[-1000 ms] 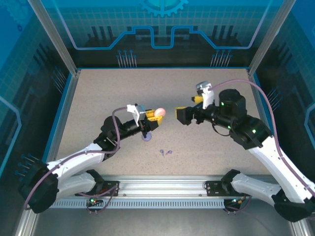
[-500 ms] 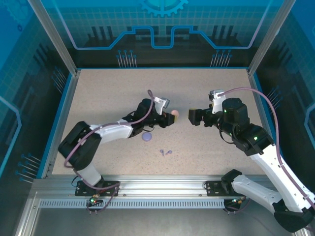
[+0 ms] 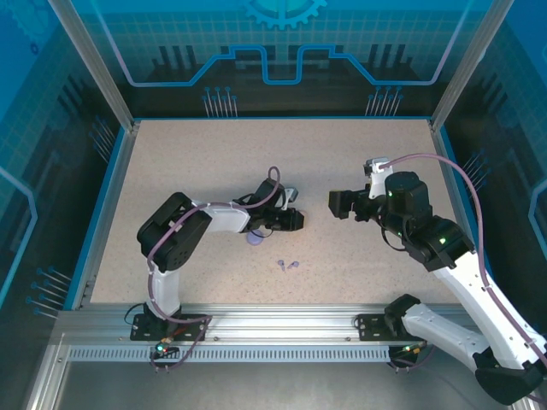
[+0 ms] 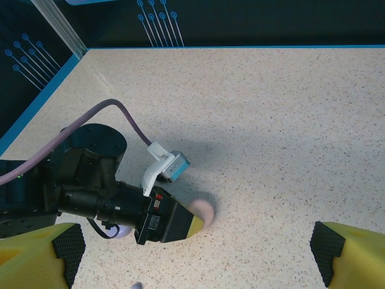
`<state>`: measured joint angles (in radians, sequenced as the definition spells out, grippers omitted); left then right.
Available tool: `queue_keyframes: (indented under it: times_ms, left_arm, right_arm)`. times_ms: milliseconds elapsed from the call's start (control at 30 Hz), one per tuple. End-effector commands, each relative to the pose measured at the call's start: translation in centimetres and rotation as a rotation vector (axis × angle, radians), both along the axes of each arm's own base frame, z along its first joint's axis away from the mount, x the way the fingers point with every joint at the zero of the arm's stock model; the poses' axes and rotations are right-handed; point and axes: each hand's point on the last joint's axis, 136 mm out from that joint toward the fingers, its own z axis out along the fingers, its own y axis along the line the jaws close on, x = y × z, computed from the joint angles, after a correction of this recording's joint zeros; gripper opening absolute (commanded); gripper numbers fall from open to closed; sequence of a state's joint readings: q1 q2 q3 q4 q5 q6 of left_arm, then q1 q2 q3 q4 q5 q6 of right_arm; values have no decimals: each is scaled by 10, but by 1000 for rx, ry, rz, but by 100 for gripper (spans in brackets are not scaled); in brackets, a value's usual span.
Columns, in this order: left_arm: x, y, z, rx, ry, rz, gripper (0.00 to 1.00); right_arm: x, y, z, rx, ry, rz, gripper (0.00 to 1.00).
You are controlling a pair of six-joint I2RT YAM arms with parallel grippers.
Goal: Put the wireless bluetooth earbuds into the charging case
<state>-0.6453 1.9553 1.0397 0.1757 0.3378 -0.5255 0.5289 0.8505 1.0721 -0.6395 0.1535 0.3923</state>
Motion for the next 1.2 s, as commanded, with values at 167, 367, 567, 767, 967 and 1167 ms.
queue_keyframes:
  times_ms: [167,367,567,767,967,1167]
  left_arm:
    - [0,9,-11,74,32,4,33]
    - [5,27,-10,148,6,24,55]
    - [14,44,30,150,-97,41,66]
    - [13,75,95,106,-257,108,73]
    - [2,144,162,62,-452,300,82]
    - [-25,210,208,51,-606,496,93]
  right_arm:
    - [1,-5,-1,0,10,-21,100]
    - [1,-4,-1,-16,21,-12,100]
    - [3,11,-8,-67,51,97,100]
    - [10,31,-28,-166,102,241,100]
    - [17,64,-43,-291,90,419,99]
    - [8,114,-74,-521,-7,764,100]
